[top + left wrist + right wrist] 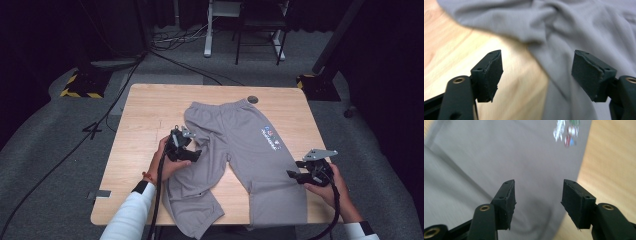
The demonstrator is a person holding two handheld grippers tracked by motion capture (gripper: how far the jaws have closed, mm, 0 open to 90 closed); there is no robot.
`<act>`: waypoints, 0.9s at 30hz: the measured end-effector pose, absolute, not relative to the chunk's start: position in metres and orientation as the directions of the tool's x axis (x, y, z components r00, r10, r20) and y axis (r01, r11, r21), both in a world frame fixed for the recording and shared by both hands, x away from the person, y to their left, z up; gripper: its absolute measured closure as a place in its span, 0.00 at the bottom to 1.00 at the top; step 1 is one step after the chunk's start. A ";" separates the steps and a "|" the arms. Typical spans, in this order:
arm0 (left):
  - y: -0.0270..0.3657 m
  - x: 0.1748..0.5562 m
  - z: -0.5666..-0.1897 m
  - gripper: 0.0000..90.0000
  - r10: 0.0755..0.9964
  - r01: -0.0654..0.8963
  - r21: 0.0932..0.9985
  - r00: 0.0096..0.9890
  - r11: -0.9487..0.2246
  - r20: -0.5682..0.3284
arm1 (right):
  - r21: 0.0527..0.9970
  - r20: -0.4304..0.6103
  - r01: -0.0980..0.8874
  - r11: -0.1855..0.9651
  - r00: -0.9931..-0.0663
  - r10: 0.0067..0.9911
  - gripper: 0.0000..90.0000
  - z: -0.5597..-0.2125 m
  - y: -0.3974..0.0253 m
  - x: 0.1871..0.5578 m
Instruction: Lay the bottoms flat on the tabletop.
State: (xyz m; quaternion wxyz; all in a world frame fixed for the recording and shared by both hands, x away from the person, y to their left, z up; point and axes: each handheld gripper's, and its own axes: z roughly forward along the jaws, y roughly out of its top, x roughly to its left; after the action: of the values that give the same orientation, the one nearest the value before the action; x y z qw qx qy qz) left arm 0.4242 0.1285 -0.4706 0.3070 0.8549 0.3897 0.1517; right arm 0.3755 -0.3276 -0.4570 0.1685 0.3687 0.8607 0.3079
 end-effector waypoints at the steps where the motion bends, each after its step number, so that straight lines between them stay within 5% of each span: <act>1: 0.133 0.418 -0.472 0.30 0.764 0.576 0.641 0.645 -0.507 0.023 | 0.664 -0.064 0.519 0.538 -0.678 0.732 0.46 -0.455 -0.324 0.377; 12: 0.163 0.357 -0.485 0.32 0.764 0.605 0.623 0.645 -0.495 -0.020 | 0.721 -0.090 0.380 0.580 -0.778 0.622 0.47 -0.431 -0.252 0.410; 27: 0.167 0.313 -0.490 0.42 0.757 0.621 0.633 0.648 -0.462 -0.084 | 0.672 -0.094 0.257 0.694 -0.901 0.424 0.57 -0.431 -0.067 0.466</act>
State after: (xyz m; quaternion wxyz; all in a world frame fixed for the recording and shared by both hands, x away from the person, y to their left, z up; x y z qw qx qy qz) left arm 0.3126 0.1666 -0.4904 0.3229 0.8484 0.4061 0.1050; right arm 0.4658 -0.0674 -0.4310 0.1216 0.1867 0.9123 0.3435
